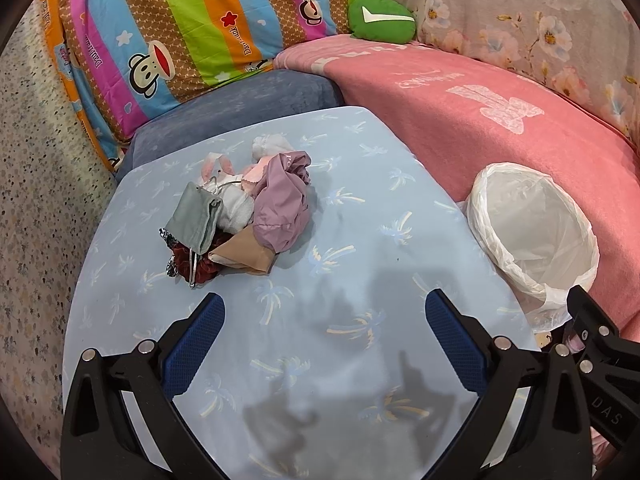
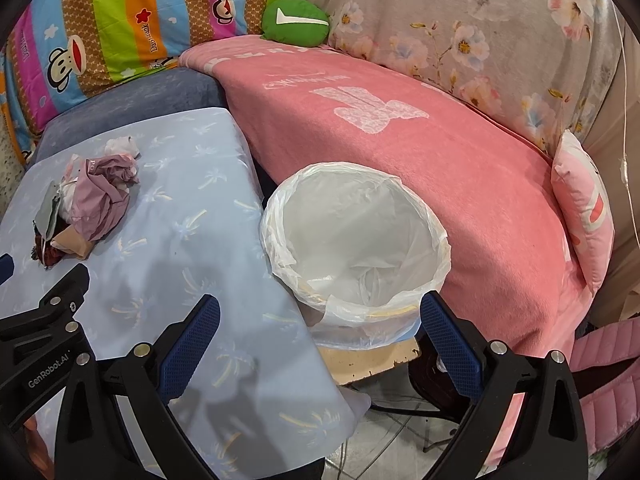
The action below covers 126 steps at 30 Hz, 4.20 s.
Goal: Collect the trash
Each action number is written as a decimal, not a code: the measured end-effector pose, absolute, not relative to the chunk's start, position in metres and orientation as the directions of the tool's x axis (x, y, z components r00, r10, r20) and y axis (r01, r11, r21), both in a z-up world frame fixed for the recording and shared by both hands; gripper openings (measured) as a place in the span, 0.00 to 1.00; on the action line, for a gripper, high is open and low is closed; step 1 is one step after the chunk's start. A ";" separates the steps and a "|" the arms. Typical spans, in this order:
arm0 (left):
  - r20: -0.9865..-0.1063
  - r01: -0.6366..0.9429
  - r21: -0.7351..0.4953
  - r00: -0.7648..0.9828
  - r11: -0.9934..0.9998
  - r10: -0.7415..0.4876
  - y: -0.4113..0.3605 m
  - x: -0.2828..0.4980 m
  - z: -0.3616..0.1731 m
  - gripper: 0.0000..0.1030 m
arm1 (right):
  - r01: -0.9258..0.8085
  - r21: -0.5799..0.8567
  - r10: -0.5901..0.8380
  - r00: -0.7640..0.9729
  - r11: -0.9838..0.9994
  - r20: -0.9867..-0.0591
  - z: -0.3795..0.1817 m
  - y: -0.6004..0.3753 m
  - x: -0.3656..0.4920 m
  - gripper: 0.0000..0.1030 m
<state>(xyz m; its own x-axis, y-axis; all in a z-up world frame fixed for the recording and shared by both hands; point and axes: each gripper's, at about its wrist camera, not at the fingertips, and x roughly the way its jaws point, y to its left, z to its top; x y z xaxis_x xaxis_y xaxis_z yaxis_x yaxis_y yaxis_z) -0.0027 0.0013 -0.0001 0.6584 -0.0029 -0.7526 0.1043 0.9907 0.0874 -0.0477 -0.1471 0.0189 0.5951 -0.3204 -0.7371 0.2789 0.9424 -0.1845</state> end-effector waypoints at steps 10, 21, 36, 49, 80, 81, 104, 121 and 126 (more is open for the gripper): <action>-0.753 0.104 0.087 0.658 0.991 -0.003 0.003 -0.002 -0.001 0.93 | 0.281 -0.185 -0.322 0.596 0.942 -0.736 0.019 -0.148 -0.049 0.95; -0.754 0.104 0.087 0.657 0.991 -0.002 0.003 -0.002 -0.001 0.93 | 0.282 -0.186 -0.324 0.595 0.941 -0.736 0.019 -0.148 -0.049 0.95; -0.752 0.100 0.085 0.659 0.991 -0.002 0.009 -0.005 -0.002 0.93 | 0.281 -0.186 -0.323 0.595 0.941 -0.736 0.019 -0.148 -0.049 0.95; -0.752 0.101 0.086 0.659 0.991 -0.002 0.008 -0.005 -0.002 0.93 | 0.286 -0.191 -0.330 0.597 0.939 -0.731 0.022 -0.148 -0.050 0.95; -0.746 0.152 0.090 0.665 0.984 -0.035 -0.005 -0.003 0.005 0.93 | 0.316 -0.194 -0.353 0.596 0.929 -0.722 0.024 -0.154 -0.053 0.95; -0.746 0.154 0.089 0.665 0.984 -0.036 -0.005 -0.003 0.006 0.93 | 0.317 -0.195 -0.355 0.597 0.928 -0.719 0.025 -0.155 -0.053 0.95; -0.721 0.040 -0.007 0.692 0.999 -0.033 0.094 0.042 0.002 0.93 | 0.198 -0.084 -0.203 0.716 0.977 -0.668 0.047 -0.081 -0.003 0.95; -0.768 -0.020 -0.043 0.640 0.999 -0.020 0.161 0.100 -0.031 0.93 | 0.032 0.047 0.013 0.685 0.998 -0.729 0.019 0.007 0.099 0.94; -0.779 0.021 -0.066 0.623 0.998 -0.065 0.160 0.111 -0.041 0.86 | 0.025 0.079 0.045 0.644 0.997 -0.763 0.000 0.017 0.122 0.84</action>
